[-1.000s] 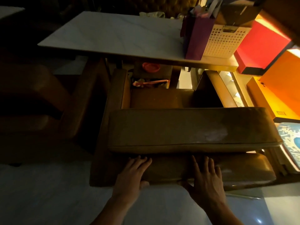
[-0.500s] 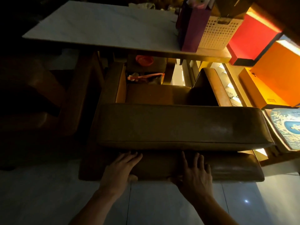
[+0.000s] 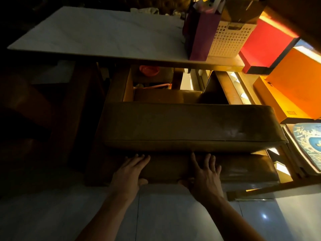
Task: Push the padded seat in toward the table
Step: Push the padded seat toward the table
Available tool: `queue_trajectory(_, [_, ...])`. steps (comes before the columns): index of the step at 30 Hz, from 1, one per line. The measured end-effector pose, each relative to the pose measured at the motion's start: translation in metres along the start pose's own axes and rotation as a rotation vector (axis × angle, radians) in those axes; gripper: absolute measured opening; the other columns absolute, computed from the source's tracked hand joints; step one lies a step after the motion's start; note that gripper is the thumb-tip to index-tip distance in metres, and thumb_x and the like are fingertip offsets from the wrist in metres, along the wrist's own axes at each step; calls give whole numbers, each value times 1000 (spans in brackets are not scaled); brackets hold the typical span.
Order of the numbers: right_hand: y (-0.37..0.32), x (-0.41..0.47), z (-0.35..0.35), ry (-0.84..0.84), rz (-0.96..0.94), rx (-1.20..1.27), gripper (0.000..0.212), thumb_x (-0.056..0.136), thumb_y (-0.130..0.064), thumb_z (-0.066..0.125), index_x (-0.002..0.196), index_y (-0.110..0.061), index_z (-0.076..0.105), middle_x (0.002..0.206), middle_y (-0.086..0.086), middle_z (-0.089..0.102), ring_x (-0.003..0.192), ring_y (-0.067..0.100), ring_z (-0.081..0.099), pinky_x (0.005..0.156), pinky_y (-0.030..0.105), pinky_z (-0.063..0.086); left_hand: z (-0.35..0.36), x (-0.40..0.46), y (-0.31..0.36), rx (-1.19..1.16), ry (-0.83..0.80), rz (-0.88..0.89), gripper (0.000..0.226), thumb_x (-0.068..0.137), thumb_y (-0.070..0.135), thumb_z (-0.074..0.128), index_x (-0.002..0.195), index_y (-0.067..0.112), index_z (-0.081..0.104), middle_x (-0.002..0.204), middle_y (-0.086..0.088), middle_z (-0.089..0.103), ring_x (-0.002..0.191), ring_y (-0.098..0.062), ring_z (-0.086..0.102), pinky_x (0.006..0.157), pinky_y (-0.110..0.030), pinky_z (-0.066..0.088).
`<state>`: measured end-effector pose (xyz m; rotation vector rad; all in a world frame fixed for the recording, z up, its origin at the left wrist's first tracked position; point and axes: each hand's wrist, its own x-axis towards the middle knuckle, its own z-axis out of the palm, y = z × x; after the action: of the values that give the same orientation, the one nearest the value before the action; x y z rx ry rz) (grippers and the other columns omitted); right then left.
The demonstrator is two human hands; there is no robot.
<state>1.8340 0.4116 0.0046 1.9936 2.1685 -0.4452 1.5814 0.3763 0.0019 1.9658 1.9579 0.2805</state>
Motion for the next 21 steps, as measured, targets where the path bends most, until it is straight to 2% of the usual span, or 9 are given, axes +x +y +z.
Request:
queue_trajectory(7, [21, 26, -15, 16, -25, -44, 110, 78, -85, 42, 155, -33, -16, 163, 25, -12, 150, 44, -12, 121, 61, 6, 12, 27, 14, 9, 24, 44, 78, 88, 38, 66, 152, 39, 21, 158, 17, 25, 148, -10, 14, 122, -30, 8])
queue_trajectory(14, [19, 22, -17, 24, -3, -97, 108, 79, -86, 37, 155, -31, -16, 163, 24, -8, 151, 44, -7, 122, 59, 9, 9, 30, 13, -18, -11, 67, 77, 90, 33, 65, 152, 40, 20, 158, 19, 22, 148, -8, 10, 121, -30, 4])
queue_trajectory(21, [5, 15, -7, 18, -26, -82, 107, 80, -86, 36, 156, -30, -15, 162, 27, -7, 150, 46, -7, 121, 61, 6, 1, 20, -1, 4, 6, 62, 77, 87, 31, 69, 151, 38, 26, 157, 15, 29, 147, -10, 17, 122, -31, 8])
